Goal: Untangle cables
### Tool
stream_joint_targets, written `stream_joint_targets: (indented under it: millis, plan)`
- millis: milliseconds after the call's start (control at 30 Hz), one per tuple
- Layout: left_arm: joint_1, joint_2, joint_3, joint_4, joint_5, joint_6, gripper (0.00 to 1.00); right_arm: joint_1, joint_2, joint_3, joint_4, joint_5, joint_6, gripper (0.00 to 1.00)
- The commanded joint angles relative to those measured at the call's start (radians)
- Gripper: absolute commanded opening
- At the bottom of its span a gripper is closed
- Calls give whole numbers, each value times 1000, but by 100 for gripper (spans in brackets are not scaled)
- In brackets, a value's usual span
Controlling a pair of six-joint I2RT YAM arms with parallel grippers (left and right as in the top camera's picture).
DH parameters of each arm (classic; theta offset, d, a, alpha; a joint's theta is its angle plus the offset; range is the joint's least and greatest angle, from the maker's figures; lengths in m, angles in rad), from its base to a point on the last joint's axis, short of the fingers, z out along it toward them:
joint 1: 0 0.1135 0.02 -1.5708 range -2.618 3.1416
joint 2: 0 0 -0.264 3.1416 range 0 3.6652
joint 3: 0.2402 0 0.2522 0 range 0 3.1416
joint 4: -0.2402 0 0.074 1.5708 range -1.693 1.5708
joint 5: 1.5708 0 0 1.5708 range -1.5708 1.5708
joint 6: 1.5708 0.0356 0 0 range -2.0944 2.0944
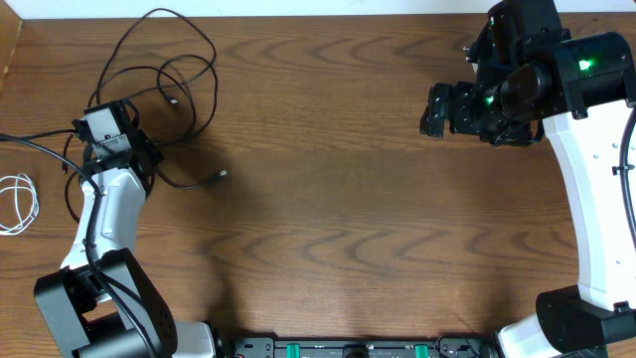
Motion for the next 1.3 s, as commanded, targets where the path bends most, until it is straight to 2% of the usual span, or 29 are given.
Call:
stream_joint_targets:
  millis: [0,100,233,333,433,533,567,600,667,1000,1100,1200,1267]
  plan:
    - [3,12,12,-27,25,-46,88,5,-10,2,-1,4,-11,99]
    - [3,10,13,-55,200,-49,88,5,-10,2,-1,4,-11,99]
    - [0,11,12,-105,560,-78,87,5,-10,2,-1,4,-11,99]
    - [-26,12,10,-148,659,-158,88,5,-10,2,-1,4,-11,99]
    - [-77,12,10,-185,636,-166,88,5,-10,2,-1,4,-11,99]
    - [-141,12,6,-211,489,-196,88,5,-10,2,-1,4,-11,99]
    - [-159,12,2,-210,429,-227,88,5,-10,2,-1,4,-11,99]
    - [-188,13,-11,-202,333,-309,88,5,-10,2,-1,4,-11,99]
    - [-206,14,-23,-190,273,-401,88,5,-10,2,-1,4,-11,99]
    - [-207,138,-26,-161,246,-777,87,5,-10,2,-1,4,-11,99]
    - [-207,178,-26,-121,246,-786,78,5,-10,2,-1,4,-11,99]
    - [-207,193,-26,-98,242,-786,75,5,-10,2,-1,4,-11,99]
    - [-207,195,-26,-95,217,-786,69,5,-10,2,-1,4,-11,99]
